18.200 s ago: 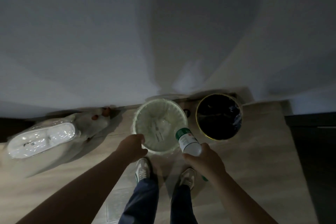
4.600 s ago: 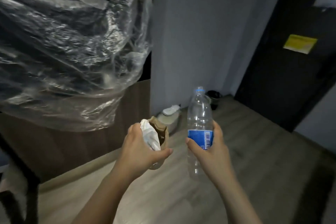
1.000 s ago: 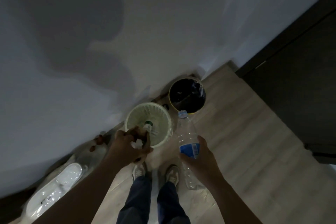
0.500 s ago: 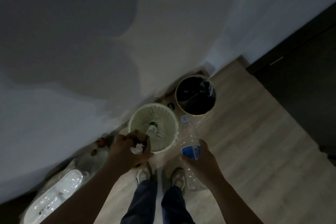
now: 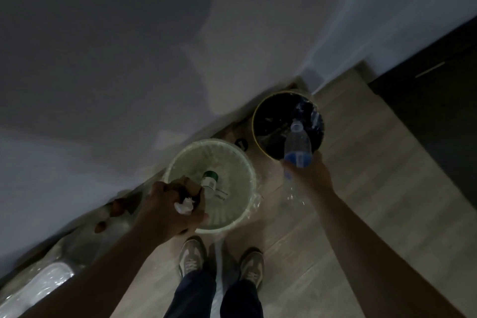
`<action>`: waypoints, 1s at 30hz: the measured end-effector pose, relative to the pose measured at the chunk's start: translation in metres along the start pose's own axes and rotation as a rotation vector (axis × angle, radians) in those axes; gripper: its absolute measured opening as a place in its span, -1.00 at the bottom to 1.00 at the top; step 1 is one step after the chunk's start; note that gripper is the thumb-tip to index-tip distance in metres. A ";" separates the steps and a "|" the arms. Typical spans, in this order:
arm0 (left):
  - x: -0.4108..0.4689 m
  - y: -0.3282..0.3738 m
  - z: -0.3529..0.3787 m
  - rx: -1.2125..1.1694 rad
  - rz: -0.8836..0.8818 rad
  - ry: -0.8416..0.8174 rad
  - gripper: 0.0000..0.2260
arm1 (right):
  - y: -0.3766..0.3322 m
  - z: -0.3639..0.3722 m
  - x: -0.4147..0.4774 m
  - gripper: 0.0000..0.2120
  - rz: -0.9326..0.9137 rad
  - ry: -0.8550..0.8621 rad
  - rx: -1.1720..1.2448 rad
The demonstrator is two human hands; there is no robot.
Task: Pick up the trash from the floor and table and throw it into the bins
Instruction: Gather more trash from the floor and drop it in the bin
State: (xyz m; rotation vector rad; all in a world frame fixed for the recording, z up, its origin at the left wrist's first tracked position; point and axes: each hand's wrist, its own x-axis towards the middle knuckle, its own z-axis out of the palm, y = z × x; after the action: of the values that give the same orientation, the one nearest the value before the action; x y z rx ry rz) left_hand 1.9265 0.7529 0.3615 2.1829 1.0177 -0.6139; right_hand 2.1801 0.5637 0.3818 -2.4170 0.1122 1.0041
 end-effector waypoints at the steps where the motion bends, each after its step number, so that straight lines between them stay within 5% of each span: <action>1: 0.005 0.000 0.002 -0.014 -0.008 -0.004 -0.50 | -0.003 0.002 0.012 -0.10 0.020 0.011 0.000; 6: 0.018 0.004 0.010 0.079 0.008 -0.046 -0.59 | 0.004 0.044 0.016 -0.33 -0.112 0.143 -0.165; 11: 0.028 -0.031 0.029 0.109 -0.021 -0.066 -0.55 | 0.030 0.127 -0.018 -0.58 -0.276 -0.136 -0.296; 18: 0.030 -0.075 0.041 0.258 0.084 0.038 -0.46 | 0.055 0.228 -0.001 -0.44 -0.149 -0.369 -0.333; 21: 0.028 -0.096 0.042 0.163 -0.081 0.023 -0.38 | 0.058 0.259 0.009 -0.38 -0.059 -0.379 -0.331; 26: 0.026 -0.108 0.046 0.182 -0.062 0.106 -0.38 | 0.067 0.294 0.018 -0.11 0.080 -0.406 -0.393; 30: 0.034 -0.113 0.051 0.259 -0.014 0.072 -0.24 | 0.065 0.297 0.011 -0.30 0.050 -0.321 -0.297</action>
State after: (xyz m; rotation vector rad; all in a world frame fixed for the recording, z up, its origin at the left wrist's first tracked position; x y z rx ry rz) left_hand 1.8496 0.7883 0.2646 2.4400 1.0403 -0.7118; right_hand 1.9816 0.6545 0.1706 -2.4802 -0.0970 1.5091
